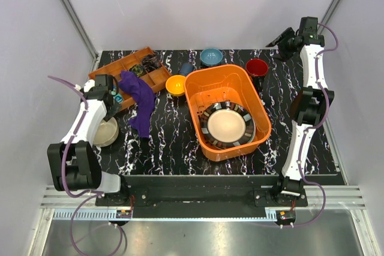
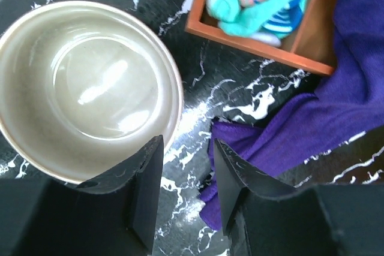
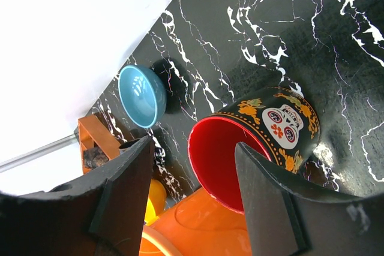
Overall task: Place the mixed dishes into the plastic bin
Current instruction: Pick up the bowl from the center of the board.
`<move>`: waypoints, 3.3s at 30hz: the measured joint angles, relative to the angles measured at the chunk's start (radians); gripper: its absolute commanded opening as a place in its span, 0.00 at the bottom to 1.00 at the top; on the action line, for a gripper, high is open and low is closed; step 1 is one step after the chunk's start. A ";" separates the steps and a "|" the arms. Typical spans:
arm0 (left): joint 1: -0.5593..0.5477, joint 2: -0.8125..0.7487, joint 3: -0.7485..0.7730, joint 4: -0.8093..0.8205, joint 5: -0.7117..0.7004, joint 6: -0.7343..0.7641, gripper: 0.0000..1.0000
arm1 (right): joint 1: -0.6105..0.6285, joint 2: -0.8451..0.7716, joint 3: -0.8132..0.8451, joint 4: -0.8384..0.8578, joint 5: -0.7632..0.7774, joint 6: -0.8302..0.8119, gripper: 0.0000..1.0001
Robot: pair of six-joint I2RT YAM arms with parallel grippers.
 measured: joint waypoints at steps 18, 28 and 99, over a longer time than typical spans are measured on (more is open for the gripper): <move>0.023 0.018 -0.119 0.100 0.038 0.028 0.38 | 0.000 0.000 0.000 -0.004 -0.024 0.000 0.66; 0.026 0.082 -0.156 0.160 0.066 0.048 0.21 | 0.001 -0.001 -0.002 -0.016 -0.024 -0.001 0.66; -0.801 0.505 1.184 -0.335 0.146 0.360 0.00 | -0.072 -0.330 -0.463 0.050 0.046 0.061 0.67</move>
